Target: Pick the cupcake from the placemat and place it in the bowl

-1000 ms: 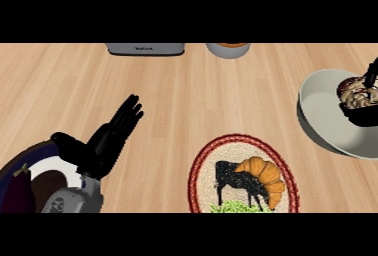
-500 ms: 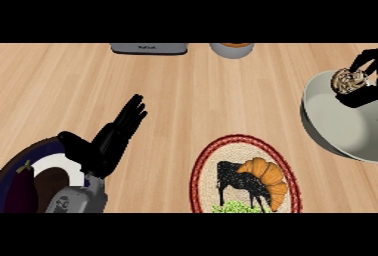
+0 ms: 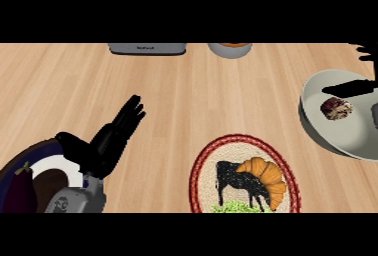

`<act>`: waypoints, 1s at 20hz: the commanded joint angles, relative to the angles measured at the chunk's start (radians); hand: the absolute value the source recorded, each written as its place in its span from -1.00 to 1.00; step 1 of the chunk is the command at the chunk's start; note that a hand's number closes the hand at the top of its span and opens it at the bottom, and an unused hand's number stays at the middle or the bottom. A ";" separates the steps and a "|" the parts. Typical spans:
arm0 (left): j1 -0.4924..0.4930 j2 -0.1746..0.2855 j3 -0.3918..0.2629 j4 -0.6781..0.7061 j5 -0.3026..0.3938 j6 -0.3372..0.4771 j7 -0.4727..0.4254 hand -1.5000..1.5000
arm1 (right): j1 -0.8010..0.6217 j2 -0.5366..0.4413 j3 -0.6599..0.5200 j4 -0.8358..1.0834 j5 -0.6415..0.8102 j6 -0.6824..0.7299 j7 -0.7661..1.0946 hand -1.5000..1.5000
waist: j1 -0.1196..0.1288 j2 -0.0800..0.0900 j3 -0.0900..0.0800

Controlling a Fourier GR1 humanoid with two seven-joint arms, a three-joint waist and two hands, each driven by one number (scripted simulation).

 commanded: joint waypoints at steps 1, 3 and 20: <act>0.012 -0.002 0.004 -0.009 -0.007 0.019 0.013 0.00 | -0.019 0.074 -0.147 -0.052 -0.184 -0.087 -0.110 -1.00 | -0.020 -0.010 0.002; -0.011 -0.013 0.011 0.020 -0.008 0.025 0.007 0.00 | -0.006 0.071 -0.204 -0.099 -0.284 -0.048 -0.217 -1.00 | -0.043 -0.011 0.001; 0.108 0.021 0.066 -0.045 0.009 0.028 -0.014 0.00 | 0.770 0.257 -0.442 -0.967 -0.854 0.475 -0.360 -1.00 | -0.129 -0.037 -0.005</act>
